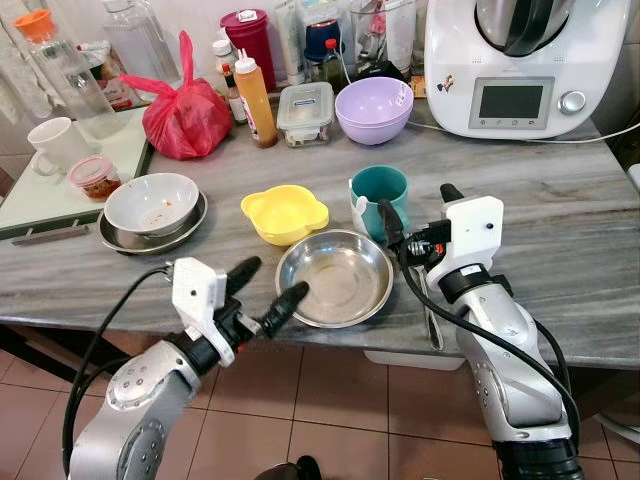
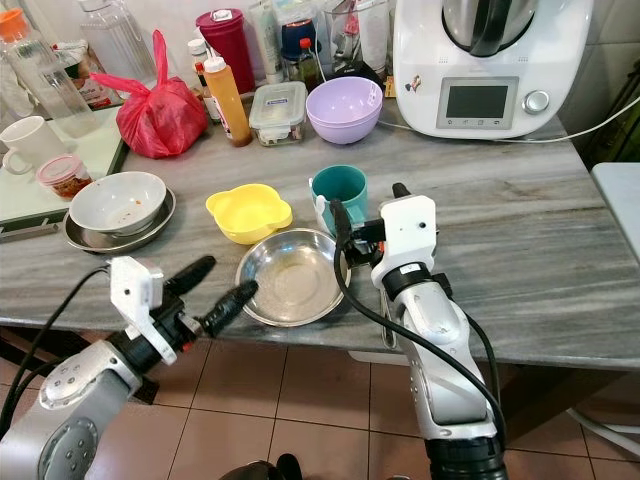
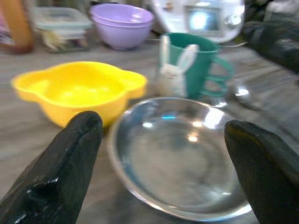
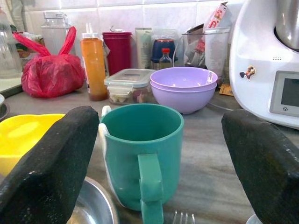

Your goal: Setting the table

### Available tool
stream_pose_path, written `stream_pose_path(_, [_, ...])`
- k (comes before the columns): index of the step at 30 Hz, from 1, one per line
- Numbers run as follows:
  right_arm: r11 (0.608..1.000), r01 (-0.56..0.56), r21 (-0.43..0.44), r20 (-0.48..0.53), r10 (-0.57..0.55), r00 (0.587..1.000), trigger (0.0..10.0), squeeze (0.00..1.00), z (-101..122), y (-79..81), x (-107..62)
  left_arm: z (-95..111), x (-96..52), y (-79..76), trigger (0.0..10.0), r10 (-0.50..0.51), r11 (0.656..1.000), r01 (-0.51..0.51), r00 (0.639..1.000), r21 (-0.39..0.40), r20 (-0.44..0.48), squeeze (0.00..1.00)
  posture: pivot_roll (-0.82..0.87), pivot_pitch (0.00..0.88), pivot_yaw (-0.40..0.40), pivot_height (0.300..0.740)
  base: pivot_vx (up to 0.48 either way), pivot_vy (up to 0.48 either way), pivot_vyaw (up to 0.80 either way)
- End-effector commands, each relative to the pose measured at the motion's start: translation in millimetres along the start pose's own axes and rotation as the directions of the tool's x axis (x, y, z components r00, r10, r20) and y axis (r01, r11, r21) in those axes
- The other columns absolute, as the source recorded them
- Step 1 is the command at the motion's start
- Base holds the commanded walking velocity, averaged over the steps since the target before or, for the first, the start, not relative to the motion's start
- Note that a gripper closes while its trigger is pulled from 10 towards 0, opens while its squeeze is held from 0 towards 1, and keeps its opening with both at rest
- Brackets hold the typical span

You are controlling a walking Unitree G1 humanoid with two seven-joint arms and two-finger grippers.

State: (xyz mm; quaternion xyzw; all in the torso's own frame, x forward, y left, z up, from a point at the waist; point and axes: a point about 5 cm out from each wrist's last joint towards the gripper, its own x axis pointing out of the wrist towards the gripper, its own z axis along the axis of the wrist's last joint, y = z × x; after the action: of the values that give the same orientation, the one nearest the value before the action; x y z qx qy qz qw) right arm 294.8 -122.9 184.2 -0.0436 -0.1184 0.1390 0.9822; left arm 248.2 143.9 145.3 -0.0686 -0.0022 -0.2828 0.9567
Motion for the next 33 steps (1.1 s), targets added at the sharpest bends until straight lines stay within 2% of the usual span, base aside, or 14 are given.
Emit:
stream_pose_path(1, [1.000, -0.027, -0.006, 0.008, 0.027, 1.000, 10.0, 1.00, 4, 5.9, -1.6, 1, -0.5, 14.7, 10.0, 0.125, 0.990, -0.124, 0.992, 0.064, -0.007, 0.00, -0.10, 0.095, 0.166, 0.740, 0.000, 0.000, 0.00])
stream_pose_path(3, [0.999, -0.030, -0.011, 0.004, 0.031, 1.000, 10.0, 1.00, 4, 5.5, -3.0, 2, 0.8, 21.8, 10.0, 0.197, 0.977, -0.197, 0.980, 0.084, 0.006, 0.00, -0.10, 0.095, 0.166, 0.740, 0.000, 0.000, 0.00])
stream_pose_path(4, [0.999, -0.030, -0.011, 0.004, 0.031, 1.000, 10.0, 1.00, 4, 5.5, -3.0, 2, 0.8, 21.8, 10.0, 0.197, 0.977, -0.197, 0.980, 0.084, 0.006, 0.00, -0.10, 0.095, 0.166, 0.740, 0.000, 0.000, 0.00])
stream_pose_path(6, [0.999, -0.043, -0.026, -0.003, 0.043, 0.999, 10.0, 1.00, 4, 5.1, -4.4, 9, -0.1, 36.6, 10.0, 0.369, 0.918, -0.377, 0.926, 0.120, 0.082, 0.00, -0.10, 0.096, 0.167, 0.740, 0.000, 0.000, 0.00])
stream_pose_path(8, [0.998, -0.045, -0.033, 0.000, 0.045, 0.999, 10.0, 1.00, 5, 5.5, -3.5, 8, -0.4, 37.5, 10.0, 0.394, 0.907, -0.402, 0.916, 0.129, 0.080, 0.00, -0.10, 0.096, 0.167, 0.740, 0.000, 0.000, 0.00])
stream_pose_path(11, [0.998, -0.045, -0.042, 0.010, 0.045, 0.999, 10.0, 1.00, 7, 7.0, -1.2, 2, 1.0, 31.6, 10.0, 0.394, 0.908, -0.400, 0.917, 0.127, 0.066, 0.00, -0.10, 0.098, 0.167, 0.740, 0.000, 0.000, 0.69])
stream_pose_path(14, [0.994, -0.063, -0.089, 0.022, 0.066, 0.998, 10.0, 1.00, 10, 10.5, 0.0, 1, 5.2, 25.4, 10.0, 0.392, 0.909, -0.398, 0.917, 0.125, 0.075, 0.00, -0.10, 0.099, 0.167, 0.740, 0.000, 0.000, 0.80])
stream_pose_path(21, [0.990, -0.088, -0.109, 0.034, 0.092, 0.995, 10.0, 1.00, 12, 15.0, -0.6, 3, 6.5, 25.8, 10.0, 0.421, 0.887, -0.431, 0.902, 0.163, 0.098, 0.00, -0.10, 0.099, 0.164, 0.740, 0.000, 0.000, 0.80])
stream_pose_path(23, [0.989, -0.096, -0.112, 0.034, 0.100, 0.994, 10.0, 1.00, 12, 16.1, -0.3, 5, 6.0, 28.7, 10.0, 0.448, 0.872, -0.461, 0.887, 0.163, 0.112, 0.00, -0.09, 0.096, 0.165, 0.740, 0.000, 0.000, 0.80])
stream_pose_path(25, [0.989, -0.100, -0.112, 0.032, 0.104, 0.994, 10.0, 0.96, 12, 17.0, -0.2, 6, 5.5, 31.0, 10.0, 0.475, 0.854, -0.490, 0.871, 0.174, 0.124, 0.00, -0.09, 0.097, 0.164, 0.740, 0.000, 0.000, 0.80])
stream_pose_path(29, [0.987, -0.109, -0.117, 0.028, 0.113, 0.993, 10.0, 0.96, 10, 19.1, 0.2, 6, 4.4, 34.5, 10.0, 0.526, 0.819, -0.543, 0.839, 0.186, 0.136, 0.00, -0.08, 0.092, 0.165, 0.740, 0.000, 0.000, 0.80])
stream_pose_path(33, [0.987, -0.120, -0.111, 0.026, 0.123, 0.992, 10.0, 0.96, 8, 20.9, 1.1, 4, 4.4, 32.9, 10.0, 0.540, 0.808, -0.558, 0.830, 0.190, 0.138, 0.00, -0.08, 0.086, 0.163, 0.740, 0.000, 0.000, 0.80])
